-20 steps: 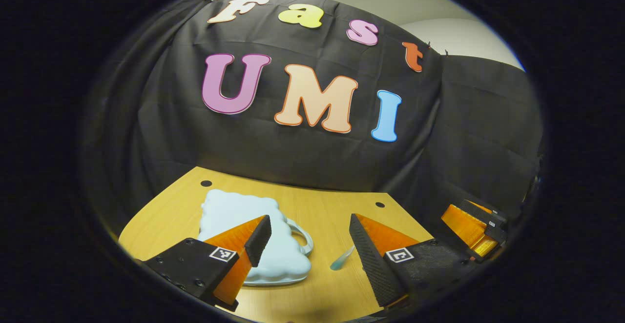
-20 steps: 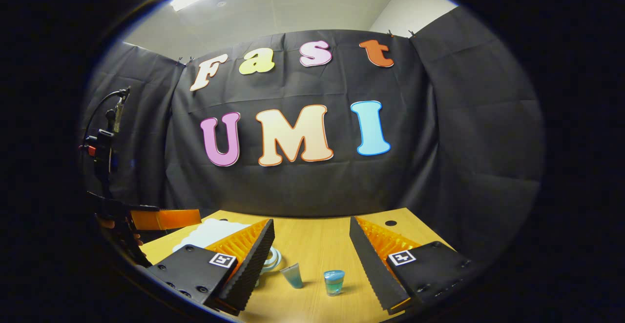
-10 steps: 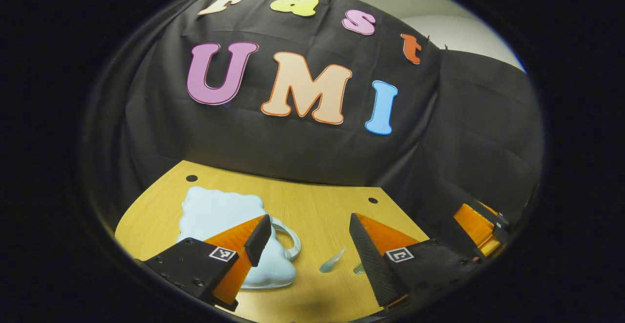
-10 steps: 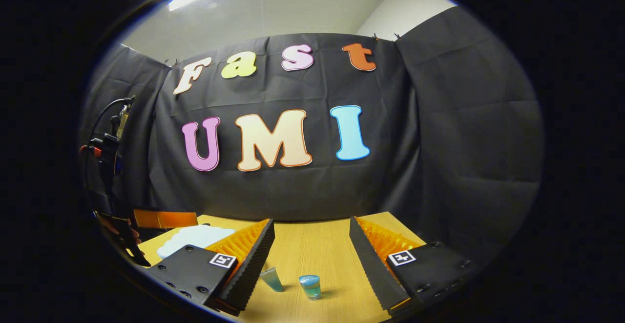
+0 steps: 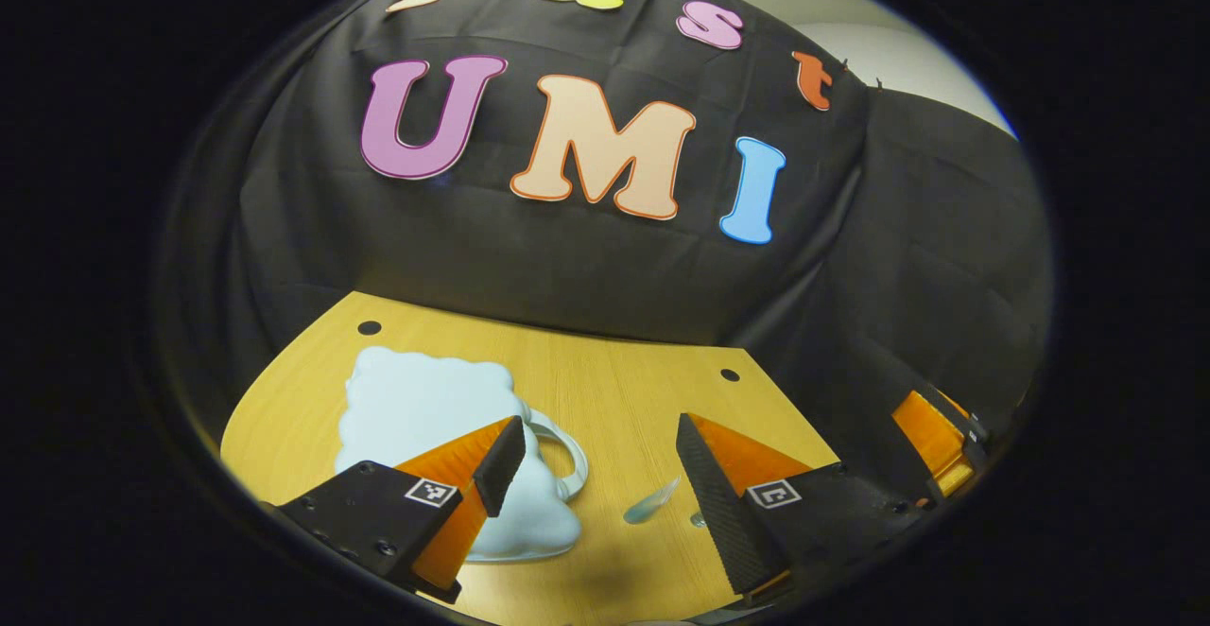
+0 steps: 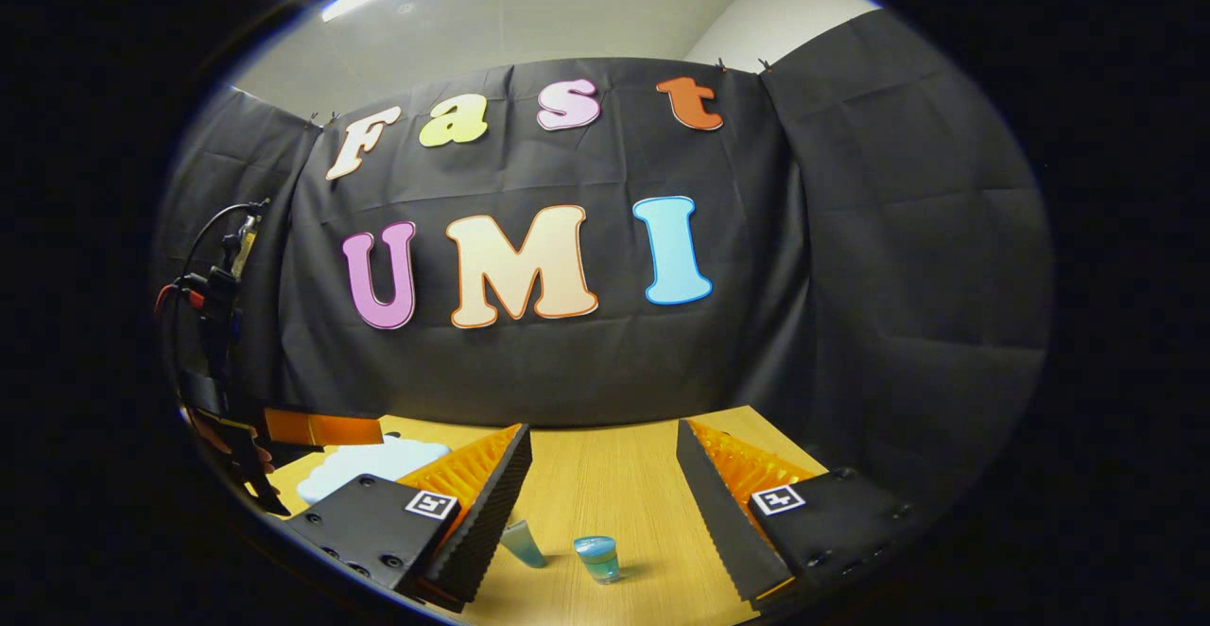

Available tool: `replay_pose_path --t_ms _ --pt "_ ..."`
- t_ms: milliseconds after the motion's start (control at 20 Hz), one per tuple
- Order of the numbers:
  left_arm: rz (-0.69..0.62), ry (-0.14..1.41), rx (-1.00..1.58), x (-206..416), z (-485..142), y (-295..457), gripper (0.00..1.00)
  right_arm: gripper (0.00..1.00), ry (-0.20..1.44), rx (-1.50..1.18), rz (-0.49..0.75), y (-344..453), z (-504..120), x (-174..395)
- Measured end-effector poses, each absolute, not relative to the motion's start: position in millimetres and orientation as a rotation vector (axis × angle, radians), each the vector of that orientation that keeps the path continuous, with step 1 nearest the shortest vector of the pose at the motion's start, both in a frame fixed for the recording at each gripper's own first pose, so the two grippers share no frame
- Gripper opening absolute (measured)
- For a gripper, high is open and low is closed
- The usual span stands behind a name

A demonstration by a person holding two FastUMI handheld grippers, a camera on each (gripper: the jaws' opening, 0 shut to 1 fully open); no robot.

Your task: First open the suitcase, pack the skin care products into it, and then close the suitcase.

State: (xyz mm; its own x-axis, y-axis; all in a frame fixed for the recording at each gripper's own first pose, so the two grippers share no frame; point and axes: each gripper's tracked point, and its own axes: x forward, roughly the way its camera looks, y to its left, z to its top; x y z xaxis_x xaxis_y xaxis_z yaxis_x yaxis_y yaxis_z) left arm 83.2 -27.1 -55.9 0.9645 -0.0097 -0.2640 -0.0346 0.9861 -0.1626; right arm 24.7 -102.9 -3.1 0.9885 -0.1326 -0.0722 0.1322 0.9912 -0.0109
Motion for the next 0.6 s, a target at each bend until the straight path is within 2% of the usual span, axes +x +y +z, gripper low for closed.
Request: replay_pose_path --t_ms 600 --pt "0.018 0.324 -0.159 106.7 -62.0 -21.9 0.95 0.97 0.089 0.015 -0.156 -120.7 -7.7 36.3"
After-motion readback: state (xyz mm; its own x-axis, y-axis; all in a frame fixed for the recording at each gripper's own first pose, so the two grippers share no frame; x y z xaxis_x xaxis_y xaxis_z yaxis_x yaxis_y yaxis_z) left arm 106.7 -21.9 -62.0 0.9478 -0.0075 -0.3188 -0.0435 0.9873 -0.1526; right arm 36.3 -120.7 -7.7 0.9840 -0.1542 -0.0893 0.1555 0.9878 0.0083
